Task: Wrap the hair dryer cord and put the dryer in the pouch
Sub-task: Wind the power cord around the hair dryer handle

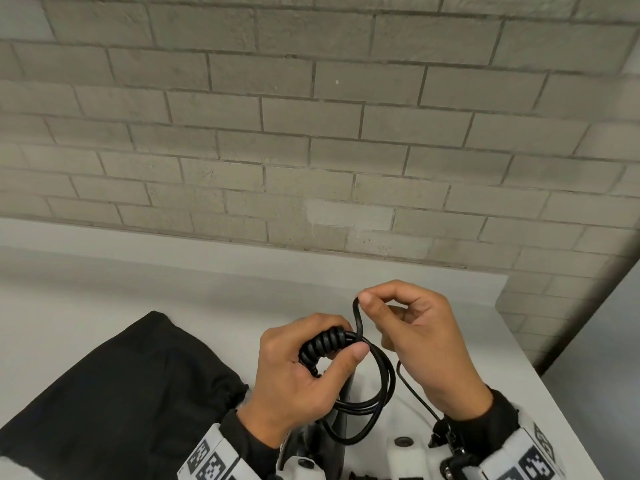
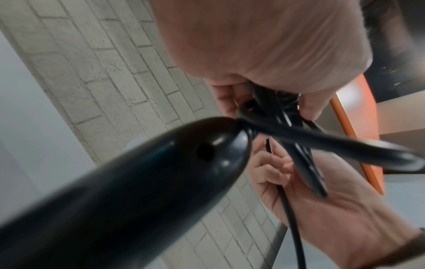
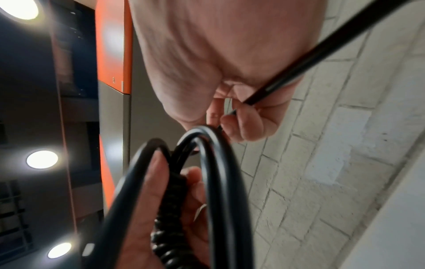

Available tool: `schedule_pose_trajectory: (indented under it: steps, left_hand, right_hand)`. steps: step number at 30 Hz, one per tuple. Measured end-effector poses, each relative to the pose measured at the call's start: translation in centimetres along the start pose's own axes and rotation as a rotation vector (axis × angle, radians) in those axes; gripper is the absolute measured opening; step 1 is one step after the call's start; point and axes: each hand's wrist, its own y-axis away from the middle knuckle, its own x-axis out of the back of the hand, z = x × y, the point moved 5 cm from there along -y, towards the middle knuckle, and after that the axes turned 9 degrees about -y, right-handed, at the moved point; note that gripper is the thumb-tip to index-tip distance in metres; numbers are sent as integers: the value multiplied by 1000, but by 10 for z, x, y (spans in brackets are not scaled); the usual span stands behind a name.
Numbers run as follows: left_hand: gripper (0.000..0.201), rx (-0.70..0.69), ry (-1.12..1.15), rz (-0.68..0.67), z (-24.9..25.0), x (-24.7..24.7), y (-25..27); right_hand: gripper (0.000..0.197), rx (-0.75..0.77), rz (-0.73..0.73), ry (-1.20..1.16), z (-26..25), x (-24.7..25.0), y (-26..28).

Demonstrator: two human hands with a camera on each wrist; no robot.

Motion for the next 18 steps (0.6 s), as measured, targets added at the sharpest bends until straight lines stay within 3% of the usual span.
schedule_pose_trajectory:
  steps: [5,10,15,18]
  left_hand:
    - [29,8,10,27,0,-2,0]
    - [27,16,4,66,-2,1,1]
    - [32,33,-50,117,-6,4,2]
    - [34,21,-95,120,-5,5,0]
  right_hand:
    - [12,-38,46,-71,9,-1,7]
    - [13,-59,-12,-110,17,-5,16]
    - [53,-76,-244,-114,25,-12,32]
    - [30,-12,-263,-4,22,-14,33]
